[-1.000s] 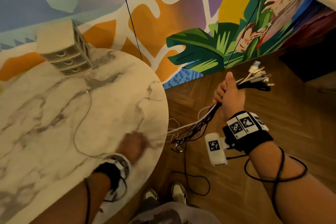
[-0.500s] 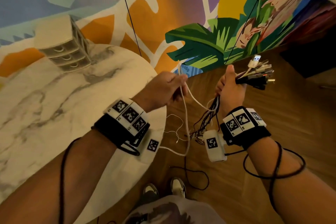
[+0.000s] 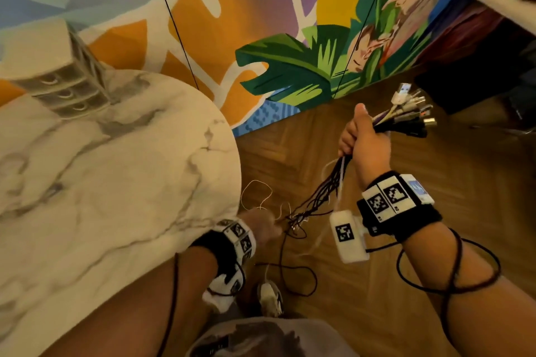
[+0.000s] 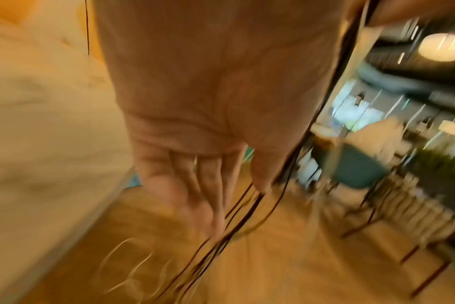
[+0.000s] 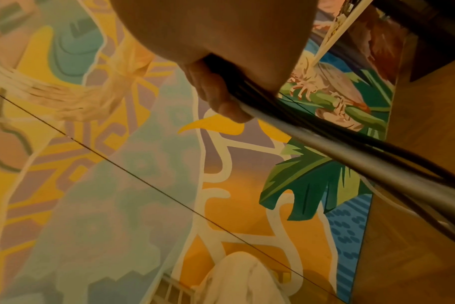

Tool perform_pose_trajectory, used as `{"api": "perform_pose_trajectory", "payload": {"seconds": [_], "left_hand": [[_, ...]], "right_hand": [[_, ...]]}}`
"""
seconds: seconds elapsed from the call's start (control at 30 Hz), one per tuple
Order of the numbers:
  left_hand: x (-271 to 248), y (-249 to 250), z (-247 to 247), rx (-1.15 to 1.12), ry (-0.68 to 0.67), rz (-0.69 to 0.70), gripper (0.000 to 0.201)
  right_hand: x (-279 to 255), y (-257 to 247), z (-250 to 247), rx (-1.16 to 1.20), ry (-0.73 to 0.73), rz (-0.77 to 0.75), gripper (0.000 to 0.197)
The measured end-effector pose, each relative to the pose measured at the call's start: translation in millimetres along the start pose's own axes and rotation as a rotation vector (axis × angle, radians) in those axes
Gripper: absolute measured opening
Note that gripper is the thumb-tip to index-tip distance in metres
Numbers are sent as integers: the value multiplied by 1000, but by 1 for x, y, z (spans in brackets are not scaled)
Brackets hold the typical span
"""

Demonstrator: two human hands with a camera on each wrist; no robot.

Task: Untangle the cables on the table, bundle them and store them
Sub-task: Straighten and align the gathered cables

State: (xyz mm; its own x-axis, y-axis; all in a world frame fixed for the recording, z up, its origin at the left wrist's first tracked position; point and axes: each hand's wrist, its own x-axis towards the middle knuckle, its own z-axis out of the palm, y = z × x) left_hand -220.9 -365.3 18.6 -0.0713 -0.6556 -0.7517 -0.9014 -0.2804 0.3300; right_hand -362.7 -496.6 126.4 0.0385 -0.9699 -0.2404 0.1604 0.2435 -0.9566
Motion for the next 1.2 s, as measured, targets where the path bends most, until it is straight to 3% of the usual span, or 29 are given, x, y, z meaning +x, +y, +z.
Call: {"api": "perform_pose_trajectory", "payload": {"seconds": [0.07,0.13,0.2,0.27,0.4,0.53,0.67,0.73,0.8,0.87,0.97,1.1,1.2], "left_hand": [[-10,27,-39,-252,286,206,16],[-25,55,-82,-560,465,496,17],[-35,73,-111,-668,436,643,21],[-42,82,-127,-711,351,671,24],[-47,104,-128,-1102,213,836,32],[-46,121,-124,-1058,446,667,12],[-56,117,-135,-1271,472,580,28],[-63,110,-145,-1350,421,606,39],[-70,105,-155,-1268,475,623,49],[-82,103,-166,-1016,647,580,50],[-101,96,-186,-569,899,478,49],[-136,86,-214,-78,1158,531,46],[-149,78,-225,179,1209,550,34]], "right_hand": [[-9,-1,4,-16,-76,-3,40],[-19,-7,7,-177,-156,-21,35],[-25,-19,8,-309,-210,-16,22],[-27,-34,8,-398,-268,-10,16],[-30,-55,11,-496,-317,-97,26],[-26,-62,13,-326,-397,-259,39],[-22,-32,9,-134,-651,-130,20],[-26,1,7,-236,-727,-103,11],[-26,31,6,-424,-658,-63,31],[-23,56,2,-565,-556,-38,43],[-8,90,-13,-687,-421,72,38],[1,131,-38,-856,-336,298,40],[-3,137,-44,-895,-275,364,36]]}}
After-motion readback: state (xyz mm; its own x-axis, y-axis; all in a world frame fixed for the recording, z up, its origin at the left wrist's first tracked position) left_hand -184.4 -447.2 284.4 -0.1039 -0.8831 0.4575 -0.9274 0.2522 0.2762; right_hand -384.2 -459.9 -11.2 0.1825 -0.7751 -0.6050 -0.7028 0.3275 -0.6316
